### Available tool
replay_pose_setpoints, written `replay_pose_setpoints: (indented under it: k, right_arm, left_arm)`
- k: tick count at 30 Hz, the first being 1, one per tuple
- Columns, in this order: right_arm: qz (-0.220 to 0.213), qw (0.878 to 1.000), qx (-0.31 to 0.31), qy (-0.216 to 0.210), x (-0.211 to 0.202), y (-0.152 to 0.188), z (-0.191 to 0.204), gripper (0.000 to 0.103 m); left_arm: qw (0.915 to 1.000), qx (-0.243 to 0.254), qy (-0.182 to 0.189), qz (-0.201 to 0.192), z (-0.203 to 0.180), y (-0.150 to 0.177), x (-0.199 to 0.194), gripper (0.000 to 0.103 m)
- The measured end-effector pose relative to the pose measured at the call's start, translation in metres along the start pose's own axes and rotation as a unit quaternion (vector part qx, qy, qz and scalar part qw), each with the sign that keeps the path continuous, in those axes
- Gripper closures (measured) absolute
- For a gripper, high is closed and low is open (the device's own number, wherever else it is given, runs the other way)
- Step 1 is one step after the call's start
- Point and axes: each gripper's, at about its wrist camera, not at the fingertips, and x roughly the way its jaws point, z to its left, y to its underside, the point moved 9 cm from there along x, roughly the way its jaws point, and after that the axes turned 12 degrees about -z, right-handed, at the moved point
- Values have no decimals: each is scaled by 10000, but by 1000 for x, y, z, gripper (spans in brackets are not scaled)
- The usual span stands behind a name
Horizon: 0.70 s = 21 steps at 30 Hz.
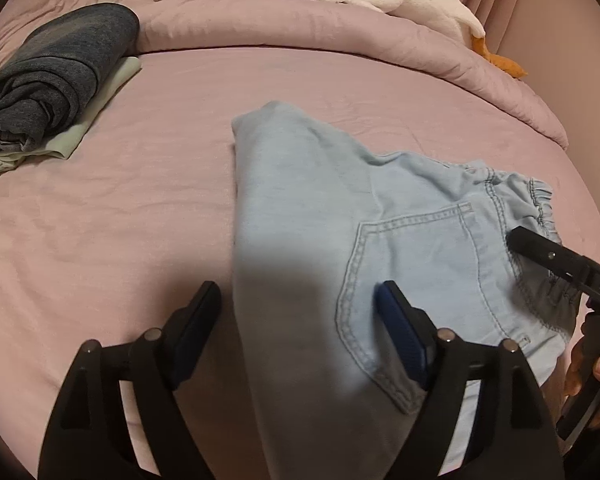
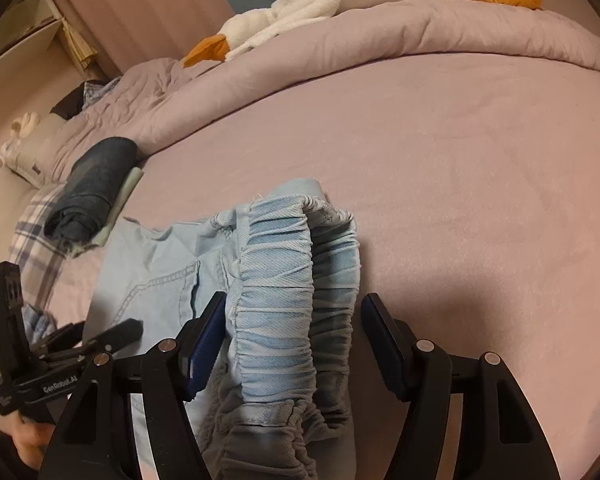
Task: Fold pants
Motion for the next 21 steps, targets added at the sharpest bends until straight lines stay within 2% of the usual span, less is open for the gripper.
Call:
replay_pose_setpoints:
  k: [8, 10, 16, 21]
  right_arm:
    - [-308, 9990, -325, 66, -27, -9, 3, 36]
    - [-386, 9986, -358, -68, -36, -10, 5, 36]
    - [48, 9971, -650, 385, -27, 18, -11, 36]
    - [65, 9984, -432, 372, -24, 22, -19, 32]
  left_arm:
    - [9999, -28, -83, -110, 5, 2, -18, 23]
    - [9999, -16, -98, -123, 5, 6, -22, 23]
    - [9998, -15, -172, -68, 7, 23, -21, 20]
    - [9996, -5, -286, -90, 6, 24, -25, 17]
